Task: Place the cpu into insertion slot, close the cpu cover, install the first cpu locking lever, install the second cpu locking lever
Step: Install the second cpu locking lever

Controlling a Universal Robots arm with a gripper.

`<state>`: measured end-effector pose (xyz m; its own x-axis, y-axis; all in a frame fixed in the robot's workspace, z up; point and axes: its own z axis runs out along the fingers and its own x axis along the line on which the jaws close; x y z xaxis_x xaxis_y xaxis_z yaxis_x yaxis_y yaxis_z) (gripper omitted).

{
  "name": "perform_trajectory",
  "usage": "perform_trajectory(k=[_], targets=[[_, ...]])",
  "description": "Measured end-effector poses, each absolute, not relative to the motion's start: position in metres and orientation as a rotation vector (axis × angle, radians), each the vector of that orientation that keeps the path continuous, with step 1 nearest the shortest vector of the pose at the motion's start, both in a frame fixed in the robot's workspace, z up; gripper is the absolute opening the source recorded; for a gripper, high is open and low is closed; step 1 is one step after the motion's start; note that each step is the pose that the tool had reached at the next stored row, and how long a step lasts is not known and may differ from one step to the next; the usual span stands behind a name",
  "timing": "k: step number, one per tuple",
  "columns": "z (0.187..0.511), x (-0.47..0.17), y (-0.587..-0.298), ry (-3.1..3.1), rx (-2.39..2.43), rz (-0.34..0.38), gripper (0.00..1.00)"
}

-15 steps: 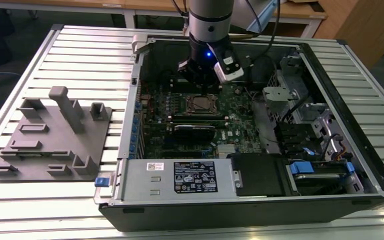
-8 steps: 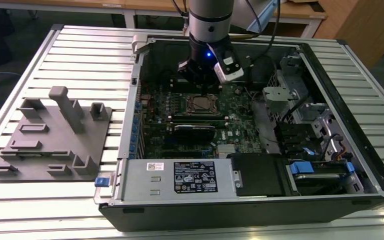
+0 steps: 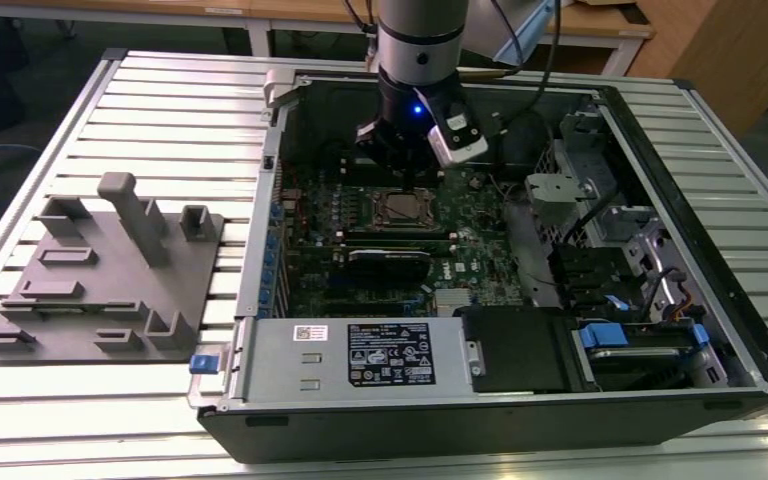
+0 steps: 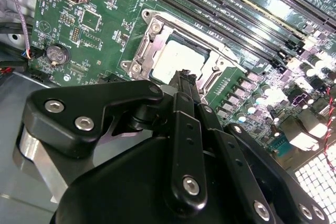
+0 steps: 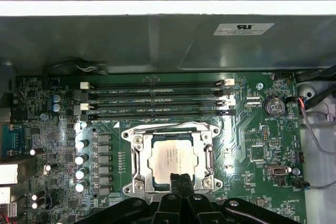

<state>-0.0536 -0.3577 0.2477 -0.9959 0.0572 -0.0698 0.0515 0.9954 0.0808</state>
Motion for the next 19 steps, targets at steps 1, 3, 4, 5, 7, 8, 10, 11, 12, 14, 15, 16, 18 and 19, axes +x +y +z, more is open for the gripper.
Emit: perform_trajectory(k=[1,3,4,5,7,8,10,11,12,14,15,16,18,19], targets=[[0.248,-0.054,-0.358,3.066,0.084,0.121,0.11],[0.248,-0.054,-0.358,3.066,0.083,0.121,0.11],[0.248,-0.054,-0.358,3.066,0.083,0.121,0.11],[0.248,-0.054,-0.358,3.066,0.084,0.121,0.11],[0.248,-0.054,-0.358,3.066,0.084,0.121,0.11],[0.248,-0.054,-0.359,3.066,0.083,0.121,0.11],[0.248,-0.054,-0.361,3.066,0.083,0.121,0.11],[0.248,-0.054,-0.362,3.066,0.083,0.121,0.11],[0.248,-0.054,-0.363,3.066,0.083,0.121,0.11],[0.248,-0.054,-0.365,3.066,0.084,0.121,0.11],[0.248,-0.054,-0.366,3.066,0.083,0.121,0.11],[0.248,-0.054,-0.367,3.066,0.084,0.121,0.11],[0.248,-0.054,-0.369,3.066,0.084,0.121,0.11],[0.248,-0.054,-0.37,3.066,0.084,0.121,0.11]])
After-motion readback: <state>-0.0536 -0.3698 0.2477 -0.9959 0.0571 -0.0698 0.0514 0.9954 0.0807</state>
